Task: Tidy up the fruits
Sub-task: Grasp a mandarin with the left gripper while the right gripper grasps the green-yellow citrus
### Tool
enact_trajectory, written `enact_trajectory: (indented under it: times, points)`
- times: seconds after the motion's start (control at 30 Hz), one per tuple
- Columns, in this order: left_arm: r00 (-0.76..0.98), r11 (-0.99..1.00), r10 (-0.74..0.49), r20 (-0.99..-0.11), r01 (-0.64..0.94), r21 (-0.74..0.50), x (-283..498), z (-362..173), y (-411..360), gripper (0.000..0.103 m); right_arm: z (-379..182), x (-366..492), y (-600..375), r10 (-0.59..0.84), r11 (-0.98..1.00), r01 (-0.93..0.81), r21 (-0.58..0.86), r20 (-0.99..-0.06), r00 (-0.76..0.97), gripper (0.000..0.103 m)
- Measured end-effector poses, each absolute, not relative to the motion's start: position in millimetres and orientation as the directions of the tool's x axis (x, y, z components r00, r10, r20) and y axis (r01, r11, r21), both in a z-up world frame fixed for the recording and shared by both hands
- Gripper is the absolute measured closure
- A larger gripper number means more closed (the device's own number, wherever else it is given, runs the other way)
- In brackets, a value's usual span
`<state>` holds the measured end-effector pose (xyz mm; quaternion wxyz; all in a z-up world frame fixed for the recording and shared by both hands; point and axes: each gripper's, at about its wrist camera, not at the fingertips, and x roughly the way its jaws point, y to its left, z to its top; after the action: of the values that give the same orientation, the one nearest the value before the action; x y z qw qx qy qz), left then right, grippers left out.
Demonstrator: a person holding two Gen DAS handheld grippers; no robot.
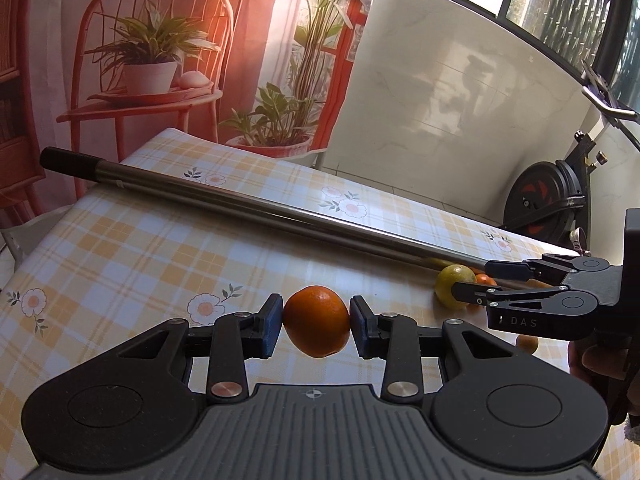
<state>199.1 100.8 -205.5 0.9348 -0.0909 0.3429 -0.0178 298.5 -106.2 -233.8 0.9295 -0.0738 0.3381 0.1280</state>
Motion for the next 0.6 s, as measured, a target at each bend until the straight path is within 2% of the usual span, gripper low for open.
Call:
enact_trajectory:
  times: [0.33, 0.43, 0.6]
  points:
    - [0.759, 0.981, -0.122, -0.639, -0.004, -0.193, 196.0, -216.8, 98.9, 0.065, -247.0, 313.4, -89.1, 0.156, 0.939, -0.322, -0.118, -0.688, 0.709, 0.054]
    - [0.756, 0.98, -0.13, -0.642, 0.001, -0.198, 195.0, -217.4, 98.9, 0.065, -248.8, 314.4, -89.6, 0.143, 0.942, -0.311, -0.125, -0.689, 0.71, 0.058]
    - [0.758, 0.98, -0.134, -0.639, 0.008, -0.197, 193.8, -215.9, 97.5, 0.065, -246.5, 312.0, -94.1, 0.169, 0.949, -0.305, -0.079, -0.69, 0.704, 0.059]
